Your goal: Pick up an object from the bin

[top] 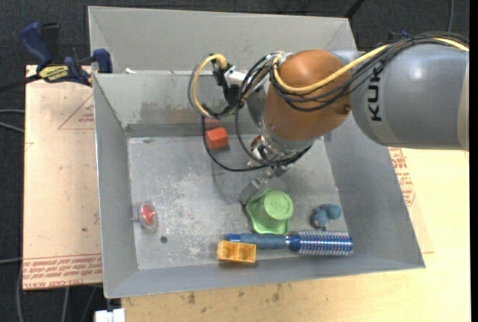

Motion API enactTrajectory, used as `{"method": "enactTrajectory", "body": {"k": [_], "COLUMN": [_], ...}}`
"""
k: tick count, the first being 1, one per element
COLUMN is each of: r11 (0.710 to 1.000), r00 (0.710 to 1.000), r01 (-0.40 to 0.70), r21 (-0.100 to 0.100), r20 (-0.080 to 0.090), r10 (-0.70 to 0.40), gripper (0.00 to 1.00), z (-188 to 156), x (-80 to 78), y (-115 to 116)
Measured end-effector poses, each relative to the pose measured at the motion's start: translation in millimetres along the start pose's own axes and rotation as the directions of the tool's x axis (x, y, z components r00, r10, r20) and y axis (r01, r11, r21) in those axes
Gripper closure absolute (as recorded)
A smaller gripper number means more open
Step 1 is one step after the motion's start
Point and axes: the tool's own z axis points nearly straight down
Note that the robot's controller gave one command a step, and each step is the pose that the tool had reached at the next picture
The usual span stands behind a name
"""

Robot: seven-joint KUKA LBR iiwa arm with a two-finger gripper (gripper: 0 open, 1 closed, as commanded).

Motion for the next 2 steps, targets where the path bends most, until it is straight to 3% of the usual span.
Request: {"method": "enactTrajectory", "body": {"k": [1, 2], "r11": [1.0, 1.0], "r00": [1.0, 1.0], "r01": [-0.028, -0.025], "r21": [-0.01, -0.001], "r20": [0.001, 0.001], "r10": [0.028, 0.025], "gripper": [0.0, 1.0], "z": [-0.6, -2.6], "x": [2.1, 0.5], "y": [83.3, 77.8]}}
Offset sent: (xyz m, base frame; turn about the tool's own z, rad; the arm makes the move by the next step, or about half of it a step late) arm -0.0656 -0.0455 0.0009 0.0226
